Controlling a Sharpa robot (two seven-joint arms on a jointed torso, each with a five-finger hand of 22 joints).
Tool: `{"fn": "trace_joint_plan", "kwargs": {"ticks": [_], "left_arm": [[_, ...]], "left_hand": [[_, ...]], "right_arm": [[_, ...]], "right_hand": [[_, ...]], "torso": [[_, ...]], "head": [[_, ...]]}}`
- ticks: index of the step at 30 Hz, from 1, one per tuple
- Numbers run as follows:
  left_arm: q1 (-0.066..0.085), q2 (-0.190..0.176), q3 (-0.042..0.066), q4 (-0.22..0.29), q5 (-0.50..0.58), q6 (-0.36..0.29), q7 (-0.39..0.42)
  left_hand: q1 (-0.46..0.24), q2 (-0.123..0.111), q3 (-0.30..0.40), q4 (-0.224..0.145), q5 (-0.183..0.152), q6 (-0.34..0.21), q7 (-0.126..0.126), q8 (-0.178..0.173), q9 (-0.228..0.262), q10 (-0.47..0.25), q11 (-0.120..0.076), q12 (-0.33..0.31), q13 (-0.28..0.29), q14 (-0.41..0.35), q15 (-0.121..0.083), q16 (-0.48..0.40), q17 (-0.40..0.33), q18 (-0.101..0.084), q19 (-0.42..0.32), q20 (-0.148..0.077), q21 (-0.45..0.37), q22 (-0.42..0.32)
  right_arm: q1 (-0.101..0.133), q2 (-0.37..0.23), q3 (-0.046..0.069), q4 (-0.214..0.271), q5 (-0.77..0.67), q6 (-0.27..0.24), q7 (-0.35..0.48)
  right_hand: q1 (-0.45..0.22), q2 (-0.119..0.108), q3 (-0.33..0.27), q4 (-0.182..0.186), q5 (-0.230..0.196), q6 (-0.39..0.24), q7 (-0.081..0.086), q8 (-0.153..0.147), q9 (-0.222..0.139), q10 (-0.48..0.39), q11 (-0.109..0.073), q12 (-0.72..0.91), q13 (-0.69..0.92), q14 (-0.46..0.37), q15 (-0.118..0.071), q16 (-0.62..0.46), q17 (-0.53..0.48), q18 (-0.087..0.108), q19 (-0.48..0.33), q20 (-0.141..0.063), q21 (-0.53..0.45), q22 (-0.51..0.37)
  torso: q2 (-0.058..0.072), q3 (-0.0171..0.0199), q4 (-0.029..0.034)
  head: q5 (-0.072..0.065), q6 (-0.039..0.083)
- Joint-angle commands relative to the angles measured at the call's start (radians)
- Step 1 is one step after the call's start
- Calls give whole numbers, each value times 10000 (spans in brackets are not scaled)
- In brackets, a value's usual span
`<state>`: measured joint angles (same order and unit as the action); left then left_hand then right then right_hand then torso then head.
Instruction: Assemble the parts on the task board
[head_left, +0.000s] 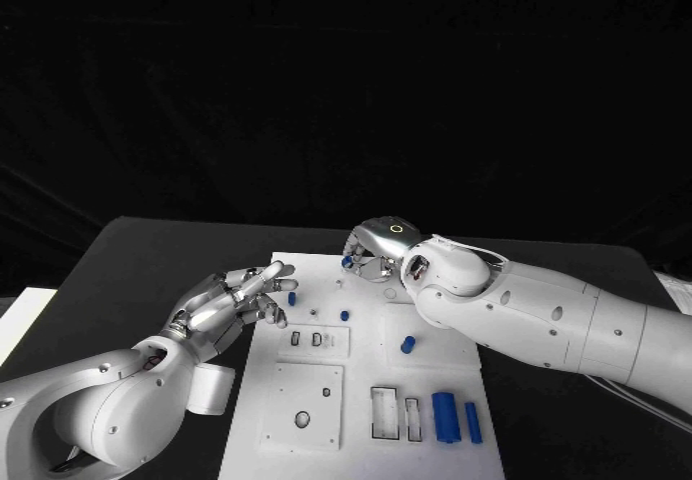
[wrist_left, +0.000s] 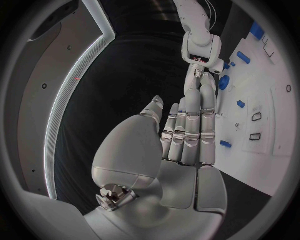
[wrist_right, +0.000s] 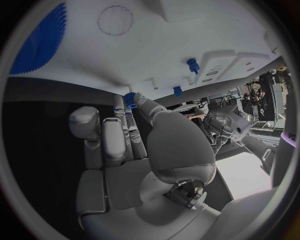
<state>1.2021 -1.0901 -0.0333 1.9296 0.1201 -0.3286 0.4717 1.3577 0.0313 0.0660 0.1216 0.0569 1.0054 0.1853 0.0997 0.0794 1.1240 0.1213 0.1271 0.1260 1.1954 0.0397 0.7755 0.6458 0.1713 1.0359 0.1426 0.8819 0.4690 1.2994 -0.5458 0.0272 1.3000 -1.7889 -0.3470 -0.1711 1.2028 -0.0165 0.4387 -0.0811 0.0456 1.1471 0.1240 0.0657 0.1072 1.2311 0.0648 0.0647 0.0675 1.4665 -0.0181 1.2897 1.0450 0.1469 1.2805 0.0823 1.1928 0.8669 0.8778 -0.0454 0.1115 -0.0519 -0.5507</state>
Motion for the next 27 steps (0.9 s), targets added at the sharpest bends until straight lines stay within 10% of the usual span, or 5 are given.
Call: {"fn": "trace_joint_plan", "kwargs": {"ticks": [1,27], "left_arm": [[10,3,5,9,-62,77,56],[11,9,7,-1,-62,109,16]], "left_hand": [[59,66,1,-76,20,-7,51,-52,-15,-60,-13,-37,9,-79,20,-50,12,116,-70,33,48,10],[66,67,9,-91,18,-8,52,-61,-15,-65,-11,-43,13,-100,24,-71,10,119,-100,40,45,8]], "right_arm": [[-49,-37,-37,1,-156,325,-159],[-50,-11,-38,27,-140,80,-70]], "right_hand": [[61,-19,6,50,66,88,-15,18,120,-62,10,-18,1,245,8,32,-13,-179,-31,24,47,-3],[-9,-311,1,337,54,-28,30,-27,123,-171,44,-39,-3,227,32,44,-11,-166,-96,45,10,-77]], "torso": [[3,-5,-5],[25,-39,10]], "head": [[6,-21],[-33,-8]]}}
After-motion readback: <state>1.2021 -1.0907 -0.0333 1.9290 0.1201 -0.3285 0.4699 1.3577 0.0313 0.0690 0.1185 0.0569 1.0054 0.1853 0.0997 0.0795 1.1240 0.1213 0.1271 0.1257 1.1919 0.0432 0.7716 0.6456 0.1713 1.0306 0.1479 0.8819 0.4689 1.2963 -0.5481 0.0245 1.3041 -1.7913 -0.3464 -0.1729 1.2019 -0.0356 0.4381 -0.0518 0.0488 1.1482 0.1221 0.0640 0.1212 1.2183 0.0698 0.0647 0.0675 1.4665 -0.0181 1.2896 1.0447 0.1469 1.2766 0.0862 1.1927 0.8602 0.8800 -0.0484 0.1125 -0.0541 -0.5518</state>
